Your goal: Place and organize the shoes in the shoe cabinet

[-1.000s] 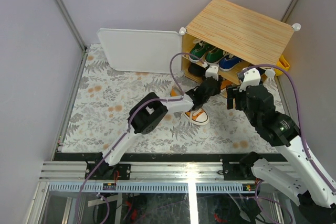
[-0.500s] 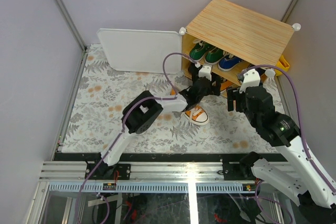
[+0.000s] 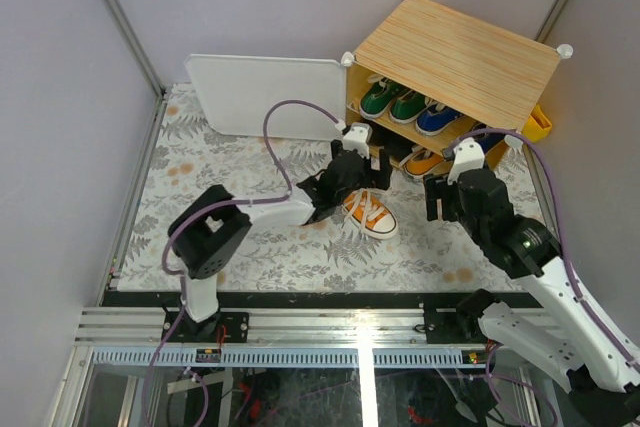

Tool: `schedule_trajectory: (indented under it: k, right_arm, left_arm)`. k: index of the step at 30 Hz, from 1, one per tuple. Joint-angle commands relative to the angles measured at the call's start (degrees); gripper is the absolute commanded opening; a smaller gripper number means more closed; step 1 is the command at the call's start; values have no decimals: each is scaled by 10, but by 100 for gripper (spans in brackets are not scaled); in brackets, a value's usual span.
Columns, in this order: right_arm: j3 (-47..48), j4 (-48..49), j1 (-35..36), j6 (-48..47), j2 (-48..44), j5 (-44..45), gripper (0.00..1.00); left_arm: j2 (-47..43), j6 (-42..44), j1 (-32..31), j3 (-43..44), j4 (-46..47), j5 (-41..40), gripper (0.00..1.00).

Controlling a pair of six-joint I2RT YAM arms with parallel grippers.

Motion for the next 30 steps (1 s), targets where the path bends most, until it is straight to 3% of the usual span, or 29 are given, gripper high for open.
schedule_trajectory:
  k: [1,6,10,16,21,30]
  right_arm:
    - [-31,28,2,39,10,-68,78]
    - [-89,72,2,106,40,-129,75]
    - [-147,112,4,156,69,-164,70]
    - [-201,168,6,186,61,-172,71]
    - [-193,159,5,175,74,-167,71]
    - [-200,158,5,167,76,-161,72]
  left_arm:
    - [-87,-6,1,-53,-59,-55,100]
    - [-147,2,28,-106,-116,-57,100]
    - [-163,0,74,-135,-114,-15,99]
    - [-139,-17,111,-154,-74,2,97]
    - [-73,5,112,-92,-96,0,91]
    - [-39,18,119,-80,-92,20,69]
